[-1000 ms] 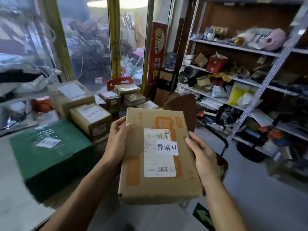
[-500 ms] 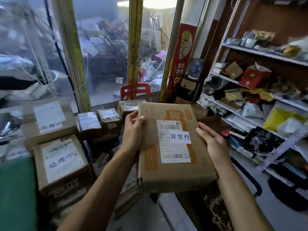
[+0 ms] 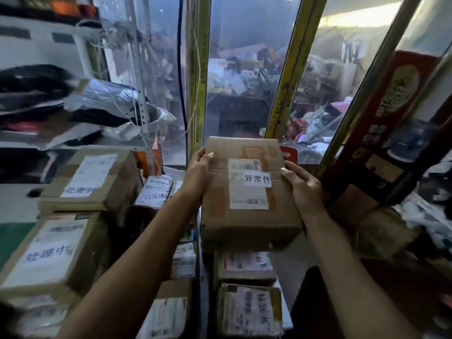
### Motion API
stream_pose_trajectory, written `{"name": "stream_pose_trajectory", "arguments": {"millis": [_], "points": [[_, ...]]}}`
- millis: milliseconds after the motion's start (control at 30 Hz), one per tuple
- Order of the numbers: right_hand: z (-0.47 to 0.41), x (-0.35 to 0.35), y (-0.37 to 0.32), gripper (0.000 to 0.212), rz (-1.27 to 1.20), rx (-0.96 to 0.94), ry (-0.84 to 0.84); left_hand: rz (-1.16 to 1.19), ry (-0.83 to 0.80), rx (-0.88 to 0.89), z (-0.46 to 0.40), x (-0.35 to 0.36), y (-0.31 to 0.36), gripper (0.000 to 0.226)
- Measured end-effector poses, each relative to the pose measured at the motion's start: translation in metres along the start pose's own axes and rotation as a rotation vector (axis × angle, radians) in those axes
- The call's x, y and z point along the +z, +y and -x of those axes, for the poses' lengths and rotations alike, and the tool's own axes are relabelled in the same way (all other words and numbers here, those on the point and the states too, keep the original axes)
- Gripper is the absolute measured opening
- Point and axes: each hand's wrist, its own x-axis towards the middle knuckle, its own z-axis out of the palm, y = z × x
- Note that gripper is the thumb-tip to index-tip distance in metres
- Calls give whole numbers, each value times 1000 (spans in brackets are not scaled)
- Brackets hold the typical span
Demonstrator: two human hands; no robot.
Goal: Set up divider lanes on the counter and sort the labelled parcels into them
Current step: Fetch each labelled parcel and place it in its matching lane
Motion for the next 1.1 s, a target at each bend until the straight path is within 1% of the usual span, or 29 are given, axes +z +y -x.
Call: {"name": "stream_pose_trajectory", "arguments": {"millis": [67,167,267,367,433,533,733,867,1000,1100], "points": [[-18,0,15,18,0,26,-41,-33,45,-17,-9,5,-10,43],[-29,0,40,28,-66,91,-79,-91,64,-32,-11,11,-22,48],[-30,-4,50,27,-156,117,-126,-93,86,-12,-12,13,-31,48],[-36,-8,52,21,-163,124,-190,-98,86,-8,-14,12,-37,42],[-36,-10,51,20,-182,134,-215,-121,95,3,-14,12,-39,38],[-34,-13,54,22,-203,144,-248,-141,107,6,-14,11,-43,42],[-31,-15,58,30,-194,146,-252,-163,99,14,-8,9,-47,38],[-24,-18,61,33,-190,154,-283,-149,94,15,-1,7,-53,39],[-18,-21,59,26,-214,187,-314,-130,92,26,6,3,-57,42],[-16,-20,56,27,-221,215,-343,-111,75,31,10,3,-61,48]]}}
